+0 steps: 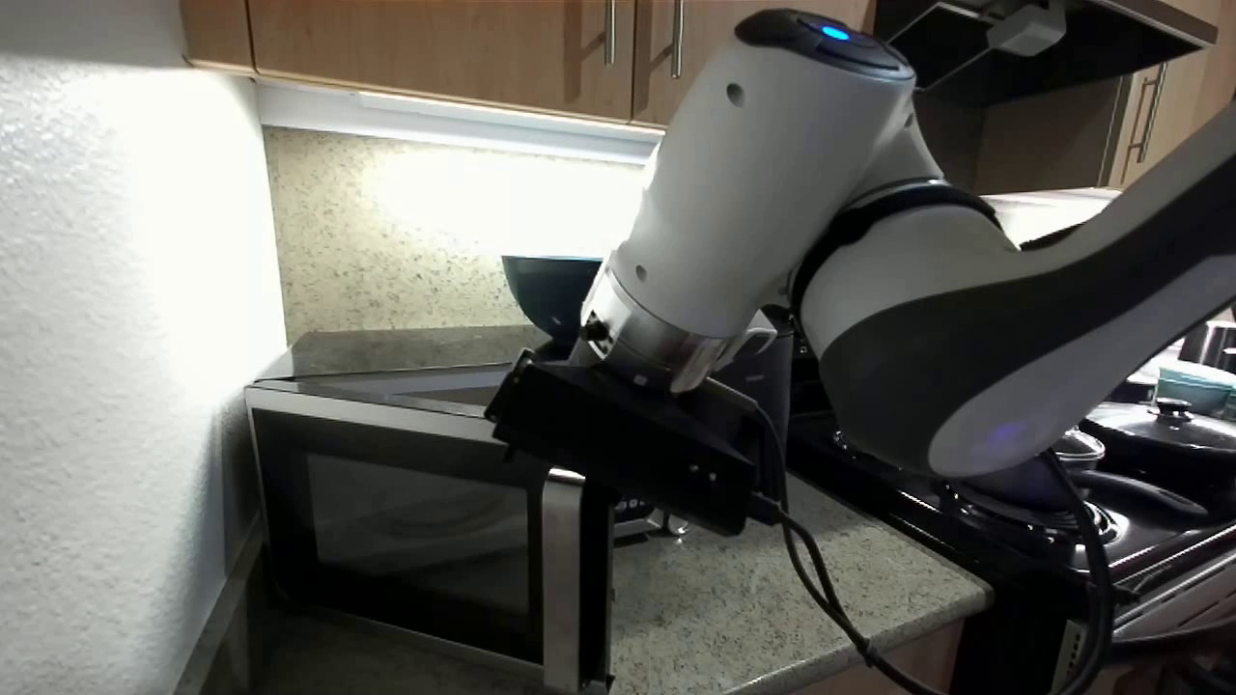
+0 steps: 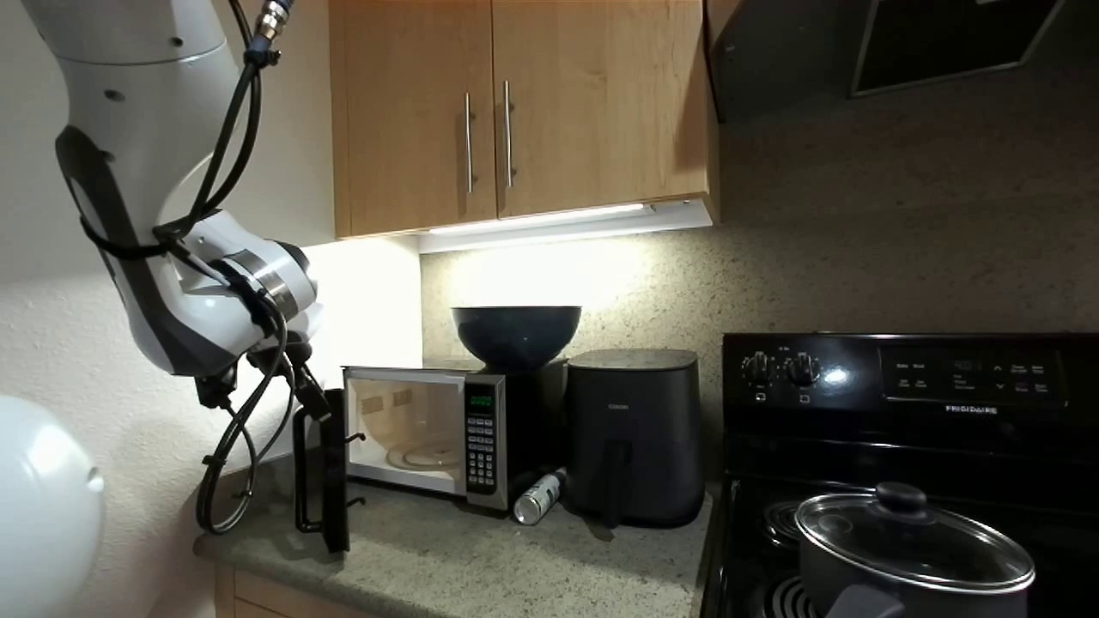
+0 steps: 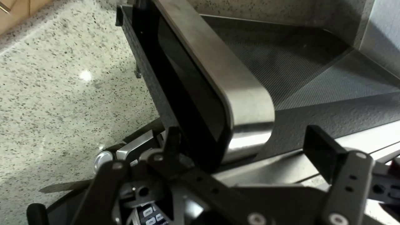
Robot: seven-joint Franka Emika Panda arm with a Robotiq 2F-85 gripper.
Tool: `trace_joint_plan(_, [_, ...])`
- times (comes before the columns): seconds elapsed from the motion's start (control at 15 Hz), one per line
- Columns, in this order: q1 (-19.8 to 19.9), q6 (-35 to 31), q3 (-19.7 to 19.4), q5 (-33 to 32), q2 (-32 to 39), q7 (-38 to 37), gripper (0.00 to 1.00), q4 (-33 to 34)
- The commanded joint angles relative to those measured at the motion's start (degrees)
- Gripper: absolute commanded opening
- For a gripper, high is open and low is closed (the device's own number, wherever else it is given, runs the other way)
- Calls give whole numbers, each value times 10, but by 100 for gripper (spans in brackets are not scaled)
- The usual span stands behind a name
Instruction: Remove the bowl from the microwave and put it on top of the microwave
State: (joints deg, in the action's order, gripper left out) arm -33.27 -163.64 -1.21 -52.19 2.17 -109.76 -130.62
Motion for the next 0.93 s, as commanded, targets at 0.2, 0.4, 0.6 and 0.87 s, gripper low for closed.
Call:
trace_joint_plan(0.2, [-3,44,-6,-103,-11,-53,100,17])
trace_joint_plan(0.4, [-4,92,-8,-230,-14,-157,100,45])
trace_joint_plan(0.6, [-6,139,-3,-308,-13,-234,100,59])
trace_joint_plan(0.87, [51,182,61,-350,-7,-288,100,67])
